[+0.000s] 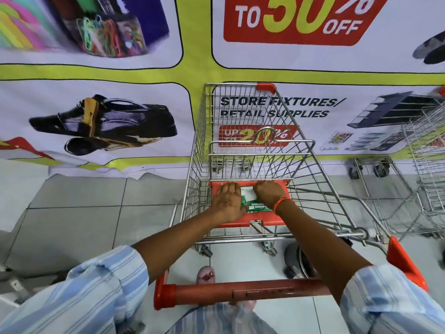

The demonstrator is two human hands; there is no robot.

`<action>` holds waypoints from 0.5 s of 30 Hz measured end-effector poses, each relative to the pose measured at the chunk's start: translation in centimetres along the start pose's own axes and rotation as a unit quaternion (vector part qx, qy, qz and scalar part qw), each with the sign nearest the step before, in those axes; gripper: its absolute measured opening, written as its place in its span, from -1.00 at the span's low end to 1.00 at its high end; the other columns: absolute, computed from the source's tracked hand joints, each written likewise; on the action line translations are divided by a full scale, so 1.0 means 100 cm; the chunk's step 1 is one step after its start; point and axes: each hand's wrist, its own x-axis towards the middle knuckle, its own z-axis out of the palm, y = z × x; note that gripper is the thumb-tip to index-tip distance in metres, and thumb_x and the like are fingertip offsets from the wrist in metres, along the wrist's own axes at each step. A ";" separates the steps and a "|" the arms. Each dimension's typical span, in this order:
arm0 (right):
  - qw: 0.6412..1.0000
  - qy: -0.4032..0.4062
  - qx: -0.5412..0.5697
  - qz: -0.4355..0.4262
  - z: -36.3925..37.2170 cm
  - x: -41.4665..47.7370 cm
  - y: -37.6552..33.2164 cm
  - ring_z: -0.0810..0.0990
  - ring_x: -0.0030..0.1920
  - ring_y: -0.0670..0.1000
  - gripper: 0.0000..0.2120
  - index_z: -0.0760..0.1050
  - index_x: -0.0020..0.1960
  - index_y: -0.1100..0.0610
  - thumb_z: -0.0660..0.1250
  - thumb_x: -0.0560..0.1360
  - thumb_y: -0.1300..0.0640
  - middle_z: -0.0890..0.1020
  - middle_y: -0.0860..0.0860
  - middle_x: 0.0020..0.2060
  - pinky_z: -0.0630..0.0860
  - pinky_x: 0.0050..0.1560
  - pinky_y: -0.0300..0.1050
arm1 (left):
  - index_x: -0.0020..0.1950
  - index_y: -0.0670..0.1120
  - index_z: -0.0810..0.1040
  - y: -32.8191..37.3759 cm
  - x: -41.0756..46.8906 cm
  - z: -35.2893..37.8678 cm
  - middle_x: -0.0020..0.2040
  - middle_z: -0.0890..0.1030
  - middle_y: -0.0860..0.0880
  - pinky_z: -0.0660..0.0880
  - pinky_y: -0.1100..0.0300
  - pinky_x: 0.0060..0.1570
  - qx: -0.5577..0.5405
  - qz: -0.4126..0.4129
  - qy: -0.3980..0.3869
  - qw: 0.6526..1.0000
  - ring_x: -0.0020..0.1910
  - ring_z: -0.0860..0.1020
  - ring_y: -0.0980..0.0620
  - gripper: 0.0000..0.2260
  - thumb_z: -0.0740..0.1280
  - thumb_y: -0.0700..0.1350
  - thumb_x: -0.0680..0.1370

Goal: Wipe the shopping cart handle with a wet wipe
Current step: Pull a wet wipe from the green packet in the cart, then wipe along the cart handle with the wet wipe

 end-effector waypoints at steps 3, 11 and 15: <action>0.999 0.031 0.013 -0.019 -0.008 -0.007 0.003 0.57 0.12 0.21 -0.75 0.47 0.13 0.26 0.32 0.49 0.17 0.58 0.19 0.10 0.51 0.06 0.06 | 0.49 -0.26 -0.03 0.001 -0.001 -0.002 0.50 0.09 -0.25 -0.05 -0.05 0.43 0.006 0.002 0.000 1.000 0.46 0.05 -0.20 -0.30 0.13 0.16 0.57; 0.952 0.212 0.220 -0.012 -0.034 -0.050 0.010 0.58 -0.09 0.25 -0.86 0.50 -0.14 0.28 0.41 0.36 0.24 0.58 0.25 -0.11 0.50 -0.12 0.05 | 0.49 -0.26 -0.03 0.005 -0.008 -0.014 0.49 0.11 -0.23 -0.01 0.01 0.45 -0.014 0.014 0.021 1.000 0.46 0.06 -0.17 -0.31 0.20 0.07 0.54; 0.858 0.325 0.389 0.082 -0.055 -0.098 0.001 0.61 -0.29 0.13 -0.83 0.43 -0.27 0.22 0.43 0.34 0.31 0.63 0.16 -0.33 0.56 -0.22 -0.01 | 0.49 -0.25 -0.07 0.005 -0.034 -0.034 0.51 0.06 -0.23 0.01 -0.04 0.42 -0.043 0.028 0.047 0.998 0.47 0.03 -0.17 -0.31 0.18 0.08 0.56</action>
